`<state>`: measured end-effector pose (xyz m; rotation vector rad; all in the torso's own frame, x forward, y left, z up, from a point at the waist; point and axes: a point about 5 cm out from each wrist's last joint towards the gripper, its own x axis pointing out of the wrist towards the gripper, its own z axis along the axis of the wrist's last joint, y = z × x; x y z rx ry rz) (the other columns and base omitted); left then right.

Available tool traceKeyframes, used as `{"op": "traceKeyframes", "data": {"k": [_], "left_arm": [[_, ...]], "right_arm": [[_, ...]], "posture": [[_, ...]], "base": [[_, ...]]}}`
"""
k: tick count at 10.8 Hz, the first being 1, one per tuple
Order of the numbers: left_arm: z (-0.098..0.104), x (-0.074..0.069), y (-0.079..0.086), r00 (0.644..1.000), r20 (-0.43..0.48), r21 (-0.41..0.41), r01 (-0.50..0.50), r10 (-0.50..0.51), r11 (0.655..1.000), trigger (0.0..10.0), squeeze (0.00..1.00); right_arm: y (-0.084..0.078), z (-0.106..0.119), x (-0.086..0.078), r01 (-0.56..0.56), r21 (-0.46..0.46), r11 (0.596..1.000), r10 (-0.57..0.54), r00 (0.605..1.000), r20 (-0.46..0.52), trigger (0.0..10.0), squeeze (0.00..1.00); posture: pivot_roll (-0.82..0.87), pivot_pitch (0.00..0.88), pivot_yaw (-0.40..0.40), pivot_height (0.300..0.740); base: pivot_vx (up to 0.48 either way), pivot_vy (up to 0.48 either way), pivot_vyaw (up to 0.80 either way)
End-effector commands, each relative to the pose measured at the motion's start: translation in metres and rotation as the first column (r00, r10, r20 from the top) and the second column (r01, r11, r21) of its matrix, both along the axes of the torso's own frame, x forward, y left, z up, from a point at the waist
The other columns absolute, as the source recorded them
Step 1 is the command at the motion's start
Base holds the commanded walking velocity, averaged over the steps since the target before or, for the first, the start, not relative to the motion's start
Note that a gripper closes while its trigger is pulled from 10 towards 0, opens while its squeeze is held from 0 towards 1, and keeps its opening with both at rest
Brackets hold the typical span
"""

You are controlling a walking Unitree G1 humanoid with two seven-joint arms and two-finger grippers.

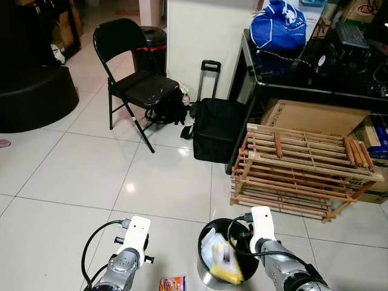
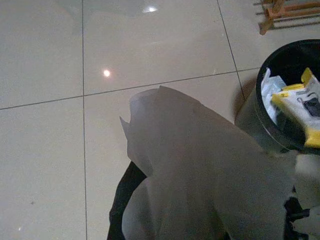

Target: Picking trash to rubbish bin

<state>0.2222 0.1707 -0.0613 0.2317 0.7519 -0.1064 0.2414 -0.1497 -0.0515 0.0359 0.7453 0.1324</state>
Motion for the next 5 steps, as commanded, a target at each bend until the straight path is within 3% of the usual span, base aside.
{"op": "traceKeyframes", "data": {"k": [1, 2, 3, 5], "left_arm": [[0.0005, 0.0014, -0.0027, 1.000, -0.002, -0.005, 0.011, -0.011, 1.000, 10.0, 0.00], [0.0005, 0.0015, -0.0031, 1.000, -0.001, -0.006, 0.011, -0.011, 1.000, 10.0, 0.00], [0.0005, 0.0015, -0.0036, 1.000, -0.002, -0.007, 0.012, -0.012, 1.000, 10.0, 0.00], [0.0004, 0.0015, -0.0047, 1.000, -0.002, -0.009, 0.012, -0.012, 1.000, 10.0, 0.00]], "right_arm": [[-0.0045, -0.0004, -0.0009, 0.021, -0.001, 1.000, -0.021, 1.000, 0.001, 10.0, 1.00], [-0.0038, -0.0005, -0.0010, 0.014, -0.003, 1.000, -0.014, 1.000, 0.001, 10.0, 1.00], [-0.0033, -0.0007, -0.0014, 0.009, -0.006, 1.000, -0.009, 1.000, 0.000, 10.0, 0.00], [-0.0030, -0.0010, -0.0019, 0.010, -0.005, 1.000, -0.010, 1.000, 0.000, 10.0, 0.00]], "posture": [[0.06, 0.000, -0.079, 0.740], [0.06, 0.000, -0.080, 0.740], [0.06, 0.000, -0.081, 0.740], [0.06, 0.000, -0.082, 0.740]], "base": [[0.000, 0.000, 0.00], [0.000, 0.000, 0.00], [0.000, 0.000, 0.00], [0.000, 0.000, 0.00]]}}
